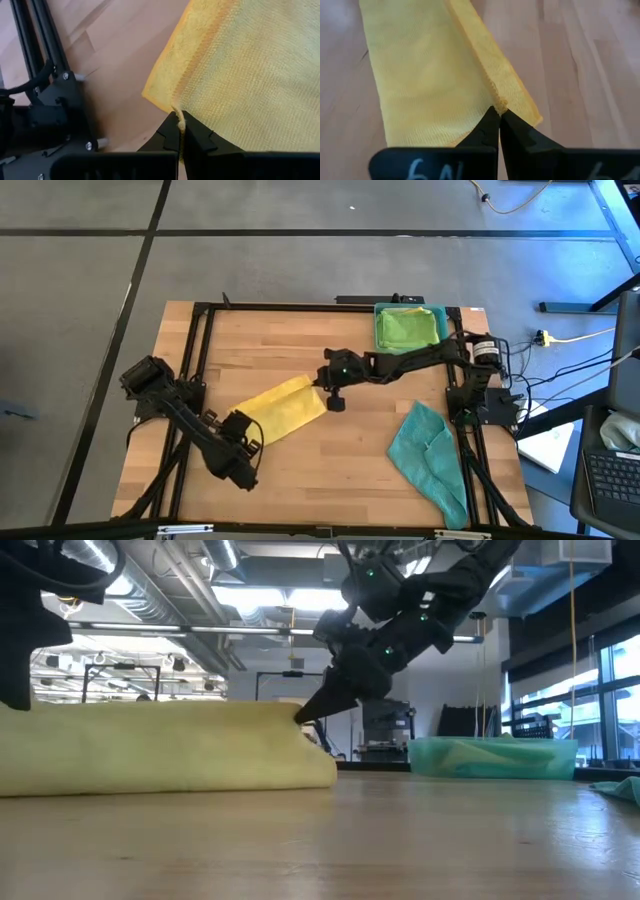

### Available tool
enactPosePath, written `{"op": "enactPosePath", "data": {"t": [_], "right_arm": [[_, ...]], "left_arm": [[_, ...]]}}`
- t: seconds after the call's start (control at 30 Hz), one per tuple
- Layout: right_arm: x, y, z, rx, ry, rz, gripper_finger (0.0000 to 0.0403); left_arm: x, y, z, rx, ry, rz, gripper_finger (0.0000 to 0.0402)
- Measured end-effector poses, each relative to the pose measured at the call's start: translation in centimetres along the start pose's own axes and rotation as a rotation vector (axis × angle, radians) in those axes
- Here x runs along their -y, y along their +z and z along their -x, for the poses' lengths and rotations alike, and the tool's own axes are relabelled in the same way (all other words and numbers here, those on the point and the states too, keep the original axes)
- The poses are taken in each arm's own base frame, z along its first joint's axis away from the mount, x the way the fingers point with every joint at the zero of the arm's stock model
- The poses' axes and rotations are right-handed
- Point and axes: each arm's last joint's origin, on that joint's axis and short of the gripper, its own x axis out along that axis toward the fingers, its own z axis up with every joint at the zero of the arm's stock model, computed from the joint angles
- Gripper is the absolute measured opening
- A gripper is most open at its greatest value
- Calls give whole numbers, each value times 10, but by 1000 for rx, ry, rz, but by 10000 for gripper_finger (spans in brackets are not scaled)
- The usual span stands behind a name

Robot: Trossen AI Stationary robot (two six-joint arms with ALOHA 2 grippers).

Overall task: Fold microfiber towels
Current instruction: Fold the yellow microfiber cloth

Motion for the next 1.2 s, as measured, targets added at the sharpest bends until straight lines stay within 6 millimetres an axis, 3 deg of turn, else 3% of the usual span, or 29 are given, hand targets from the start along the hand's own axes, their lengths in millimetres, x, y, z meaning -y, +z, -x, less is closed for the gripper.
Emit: {"op": "enactPosePath", "data": {"t": [0.2,0.4,0.63,0.87,1.2], "right_arm": [[2,-4,-7,16,3,-3,9],[4,3,-28,30,23,-2,9],[11,8,-46,-58,15,-13,9],[12,-1,-46,-196,-47,-17,9],[16,3,-46,-158,-101,-13,9]], "left_arm": [[-4,5,-9,-23,72,4,0],[-10,4,-26,-62,143,9,0],[-6,6,-29,-66,110,31,0],[-6,6,-31,-30,101,3,0],[-9,5,-36,-38,125,-5,0]]}}
